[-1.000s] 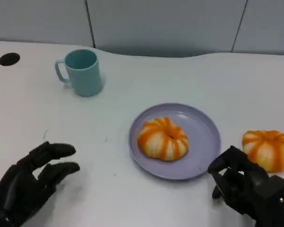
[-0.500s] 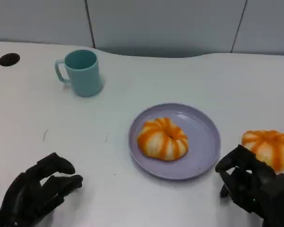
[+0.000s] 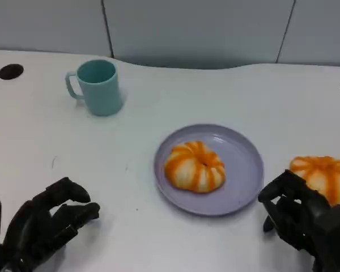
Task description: Grasp the bread from the table and place it into the plate.
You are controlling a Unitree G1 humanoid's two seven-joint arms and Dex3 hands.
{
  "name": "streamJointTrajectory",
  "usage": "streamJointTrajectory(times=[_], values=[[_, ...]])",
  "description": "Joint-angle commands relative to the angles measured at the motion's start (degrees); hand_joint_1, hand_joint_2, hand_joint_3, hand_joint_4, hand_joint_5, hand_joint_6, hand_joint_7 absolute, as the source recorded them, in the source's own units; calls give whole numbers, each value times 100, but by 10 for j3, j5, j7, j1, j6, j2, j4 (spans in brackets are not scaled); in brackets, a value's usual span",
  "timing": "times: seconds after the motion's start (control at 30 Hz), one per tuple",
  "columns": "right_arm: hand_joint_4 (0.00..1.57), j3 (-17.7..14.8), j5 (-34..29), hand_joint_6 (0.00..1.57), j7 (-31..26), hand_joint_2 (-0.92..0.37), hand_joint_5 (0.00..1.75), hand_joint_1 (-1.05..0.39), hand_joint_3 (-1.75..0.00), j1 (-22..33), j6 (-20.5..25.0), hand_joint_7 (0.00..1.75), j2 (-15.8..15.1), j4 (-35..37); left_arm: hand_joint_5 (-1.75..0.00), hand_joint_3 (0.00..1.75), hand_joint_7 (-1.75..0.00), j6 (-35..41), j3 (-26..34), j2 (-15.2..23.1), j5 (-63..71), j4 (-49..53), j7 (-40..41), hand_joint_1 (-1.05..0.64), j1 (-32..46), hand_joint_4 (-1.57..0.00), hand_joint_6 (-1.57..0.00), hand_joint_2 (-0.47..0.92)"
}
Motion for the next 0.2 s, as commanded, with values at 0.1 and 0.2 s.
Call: streamJointTrajectory(times=[0.1, 0.2], values=[[59, -8, 4, 38, 2, -92, 175, -28, -41, -4, -20, 174, -12, 10, -175, 6, -172, 11, 5, 4, 3, 8, 13, -29, 3, -57, -42, 92], [58, -8, -4, 38, -7, -92, 175, -27, -41, -1, -13, 174, -11, 2, -175, 7, -174, 8, 8, 5, -1, 13, 12, -28, 1, -55, -40, 92]])
